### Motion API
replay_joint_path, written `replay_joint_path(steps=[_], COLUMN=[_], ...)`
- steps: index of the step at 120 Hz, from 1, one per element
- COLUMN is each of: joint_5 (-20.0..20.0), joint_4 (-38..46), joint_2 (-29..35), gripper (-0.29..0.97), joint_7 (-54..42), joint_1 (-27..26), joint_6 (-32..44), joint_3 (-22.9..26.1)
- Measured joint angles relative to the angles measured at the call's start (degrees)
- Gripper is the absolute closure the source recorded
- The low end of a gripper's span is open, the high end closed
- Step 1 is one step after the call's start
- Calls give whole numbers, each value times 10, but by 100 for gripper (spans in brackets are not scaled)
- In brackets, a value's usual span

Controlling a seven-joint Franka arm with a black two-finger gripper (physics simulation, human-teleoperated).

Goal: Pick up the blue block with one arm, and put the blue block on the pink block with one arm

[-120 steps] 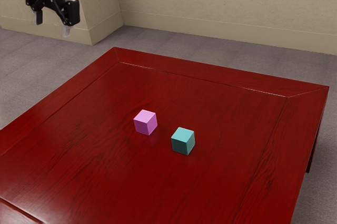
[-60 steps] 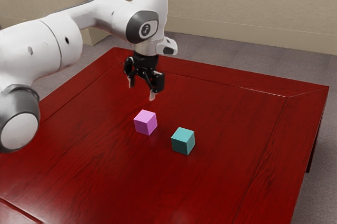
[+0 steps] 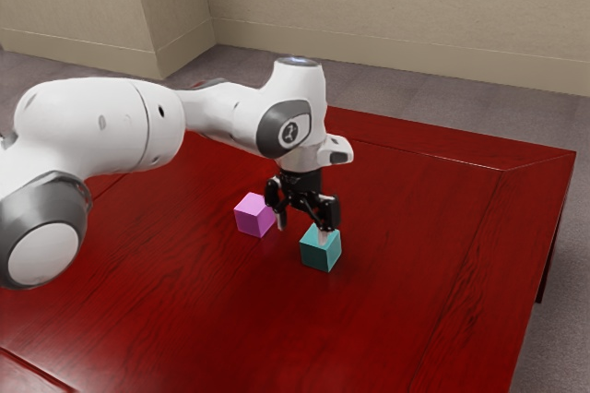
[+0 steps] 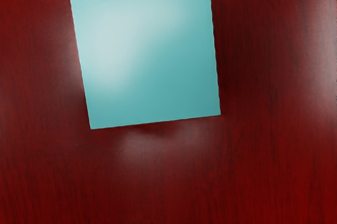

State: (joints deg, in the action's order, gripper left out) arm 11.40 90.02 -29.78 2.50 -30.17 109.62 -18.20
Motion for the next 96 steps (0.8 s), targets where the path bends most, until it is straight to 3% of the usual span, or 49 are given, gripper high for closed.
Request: replay_joint_path(steps=[14, 32, 65, 96], joint_5=[10, 14, 15, 17], joint_4=[8, -42, -58, -62], joint_2=[-16, -70, -94, -111], gripper=[0, 0, 0, 24], joint_7=[11, 18, 25, 29], joint_1=[-5, 4, 14, 18], joint_6=[24, 42, 54, 61], joint_3=[-1, 1, 2, 8])
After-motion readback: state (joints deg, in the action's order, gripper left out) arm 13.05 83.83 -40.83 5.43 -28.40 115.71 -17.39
